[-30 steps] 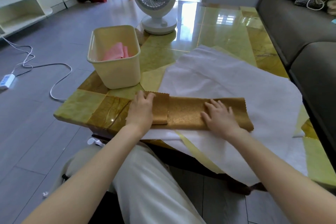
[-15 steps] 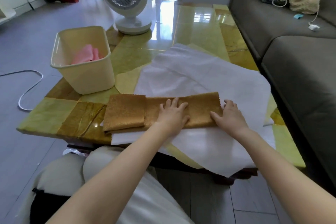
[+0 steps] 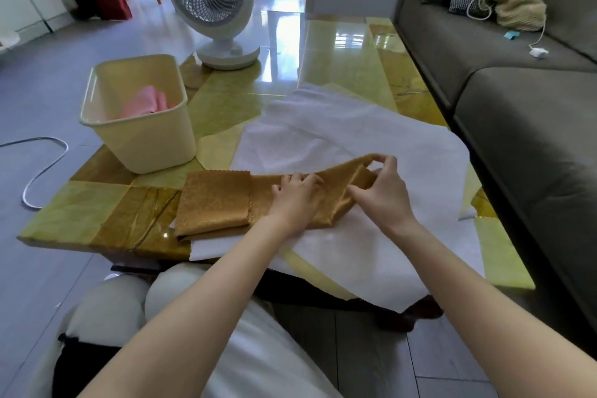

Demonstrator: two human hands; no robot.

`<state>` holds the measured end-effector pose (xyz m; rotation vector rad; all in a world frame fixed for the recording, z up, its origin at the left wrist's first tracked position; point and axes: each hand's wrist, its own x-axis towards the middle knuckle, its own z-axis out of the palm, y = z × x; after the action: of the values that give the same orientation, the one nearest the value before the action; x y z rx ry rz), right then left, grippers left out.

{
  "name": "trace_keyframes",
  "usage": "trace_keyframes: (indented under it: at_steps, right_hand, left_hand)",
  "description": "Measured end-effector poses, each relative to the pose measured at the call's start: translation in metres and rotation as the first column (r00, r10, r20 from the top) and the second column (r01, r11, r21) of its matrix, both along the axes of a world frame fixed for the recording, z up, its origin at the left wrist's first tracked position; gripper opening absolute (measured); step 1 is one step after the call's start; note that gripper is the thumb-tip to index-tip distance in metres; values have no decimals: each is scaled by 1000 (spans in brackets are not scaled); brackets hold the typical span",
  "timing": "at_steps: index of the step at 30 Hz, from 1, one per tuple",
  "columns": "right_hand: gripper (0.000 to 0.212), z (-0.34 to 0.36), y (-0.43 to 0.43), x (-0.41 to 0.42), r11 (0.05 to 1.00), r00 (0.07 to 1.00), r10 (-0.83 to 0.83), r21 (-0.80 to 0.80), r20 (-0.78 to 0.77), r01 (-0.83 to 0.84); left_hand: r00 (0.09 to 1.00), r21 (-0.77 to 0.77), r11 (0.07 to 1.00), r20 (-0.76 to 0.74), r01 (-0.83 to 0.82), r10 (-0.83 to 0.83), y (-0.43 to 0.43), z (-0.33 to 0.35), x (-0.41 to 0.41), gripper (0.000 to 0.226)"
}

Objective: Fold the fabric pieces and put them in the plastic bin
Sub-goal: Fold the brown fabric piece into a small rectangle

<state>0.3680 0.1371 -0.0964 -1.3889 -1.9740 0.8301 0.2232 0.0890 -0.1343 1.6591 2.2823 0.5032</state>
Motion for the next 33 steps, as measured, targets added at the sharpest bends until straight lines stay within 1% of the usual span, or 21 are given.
trace_keyframes:
  at_steps: [2,3,5,7,9,10,13,14,15,17,18,19,20,23,26,31,33]
  right_hand:
    - [58,3,-10,-15,994,994,87,78,-72,-81]
    - [58,3,-15,-23,985,987,134,119,-89,-123]
    - [57,0,-24,-36,960,972,223,190,-74,-206]
    - [57,-6,-31,-46,938,955,293,201,-33,-281]
    - [57,-11,-35,-52,924,938,346,178,-10,-339]
    - [56,-14,-36,-54,917,930,368,166,2,-363]
    - [55,-18,-39,-57,898,909,415,144,41,-416]
    - [55,-19,-40,-57,893,906,418,152,71,-424]
    - [53,-21,-41,-56,891,906,403,172,127,-420]
    - [46,-25,-40,-52,892,896,319,222,308,-394]
    - [43,-26,-38,-49,894,876,272,232,399,-383]
    - [40,-29,-36,-46,900,851,243,220,466,-377]
    - [37,-32,-34,-43,907,833,237,194,500,-375]
    - [33,-38,-33,-37,899,824,290,156,486,-409]
    - [34,-42,-37,-37,852,795,328,205,511,-482]
    - [37,-39,-37,-37,814,736,354,198,577,-547]
    - [38,-33,-38,-39,800,691,370,166,622,-577]
  left_hand:
    - [990,111,988,110,-104,91,-3,8,-2,28]
    - [977,156,976,174,-151,124,-5,13,-5,29]
    - [946,209,952,281,-222,159,-13,22,-11,36]
    - [931,215,940,313,-264,190,-21,30,-18,42]
    - [925,193,937,307,-292,225,-27,37,-25,44]
    - [923,181,936,299,-303,241,-30,39,-29,42]
    - [920,135,935,268,-329,285,-34,38,-40,24]
    - [913,118,931,272,-344,303,-35,36,-44,22]
    - [902,98,926,284,-366,326,-35,34,-47,23]
    - [881,41,913,285,-405,378,-35,30,-53,25]
    - [876,1,909,270,-416,400,-35,28,-56,28]
    - [872,-39,906,257,-421,416,-35,25,-59,30]
    - [868,-73,903,252,-423,428,-35,23,-63,30]
    - [851,-128,888,254,-441,459,-35,14,-72,25]
    - [841,-141,874,235,-466,486,-33,11,-75,30]
    - [882,-151,878,67,-454,467,-28,11,-70,22]
    - [886,-140,881,38,-452,461,-28,11,-70,19]
